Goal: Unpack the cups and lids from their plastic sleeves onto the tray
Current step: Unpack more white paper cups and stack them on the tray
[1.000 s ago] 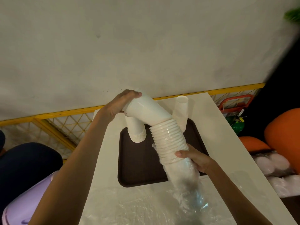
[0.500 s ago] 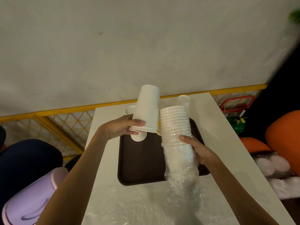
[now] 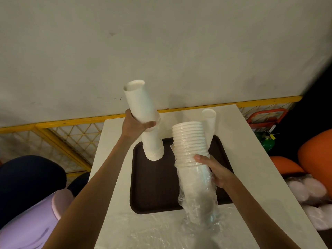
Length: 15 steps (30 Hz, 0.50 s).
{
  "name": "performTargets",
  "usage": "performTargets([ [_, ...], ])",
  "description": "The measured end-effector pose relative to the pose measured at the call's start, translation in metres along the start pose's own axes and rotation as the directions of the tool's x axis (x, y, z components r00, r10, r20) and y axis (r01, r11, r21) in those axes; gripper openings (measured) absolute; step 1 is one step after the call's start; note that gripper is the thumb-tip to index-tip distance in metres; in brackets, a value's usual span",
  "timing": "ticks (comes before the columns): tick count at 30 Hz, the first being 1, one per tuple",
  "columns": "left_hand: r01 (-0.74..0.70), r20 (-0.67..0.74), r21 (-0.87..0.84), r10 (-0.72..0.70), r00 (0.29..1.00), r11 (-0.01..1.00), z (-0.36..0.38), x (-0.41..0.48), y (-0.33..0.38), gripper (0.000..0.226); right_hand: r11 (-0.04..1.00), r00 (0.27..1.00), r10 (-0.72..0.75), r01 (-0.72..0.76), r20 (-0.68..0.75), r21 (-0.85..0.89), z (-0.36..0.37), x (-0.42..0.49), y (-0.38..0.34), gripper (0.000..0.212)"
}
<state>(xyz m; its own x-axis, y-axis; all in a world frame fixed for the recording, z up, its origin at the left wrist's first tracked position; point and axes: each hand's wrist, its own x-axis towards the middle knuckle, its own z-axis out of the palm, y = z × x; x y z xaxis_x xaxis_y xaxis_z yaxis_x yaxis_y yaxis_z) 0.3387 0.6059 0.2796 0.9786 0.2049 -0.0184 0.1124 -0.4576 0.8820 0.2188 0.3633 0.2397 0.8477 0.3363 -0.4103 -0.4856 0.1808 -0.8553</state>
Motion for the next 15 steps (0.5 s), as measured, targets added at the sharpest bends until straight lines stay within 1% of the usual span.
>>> performTargets([
  [5,0.065,-0.013,0.048,-0.065,0.998,0.997,0.019,0.001,-0.027,0.096,1.0,1.0,0.008,-0.008,-0.002,-0.005,0.001,0.007,0.001,0.109],
  [8,0.123,0.044,0.034,-0.124,0.991,0.992,0.025,0.001,-0.041,0.1,1.0,1.0,0.007,-0.007,-0.003,-0.019,0.0,0.009,0.001,0.11],
  [10,0.173,0.096,0.054,-0.178,0.979,0.983,0.027,-0.004,-0.049,0.104,1.0,1.0,0.008,-0.008,0.002,-0.011,-0.002,0.01,0.002,0.109],
  [13,0.29,0.185,0.177,-0.321,0.929,0.94,0.027,-0.018,-0.056,0.103,1.0,1.0,0.017,-0.017,0.01,-0.005,-0.002,0.01,0.004,0.108],
  [14,0.322,0.218,0.233,-0.373,0.902,0.917,0.027,-0.023,-0.059,0.097,1.0,1.0,0.019,-0.019,0.01,-0.004,-0.002,0.01,0.006,0.109],
  [15,0.332,0.255,0.299,-0.41,0.876,0.895,0.027,-0.027,-0.06,0.084,1.0,1.0,0.022,-0.022,0.009,-0.001,-0.002,0.01,0.007,0.109],
])
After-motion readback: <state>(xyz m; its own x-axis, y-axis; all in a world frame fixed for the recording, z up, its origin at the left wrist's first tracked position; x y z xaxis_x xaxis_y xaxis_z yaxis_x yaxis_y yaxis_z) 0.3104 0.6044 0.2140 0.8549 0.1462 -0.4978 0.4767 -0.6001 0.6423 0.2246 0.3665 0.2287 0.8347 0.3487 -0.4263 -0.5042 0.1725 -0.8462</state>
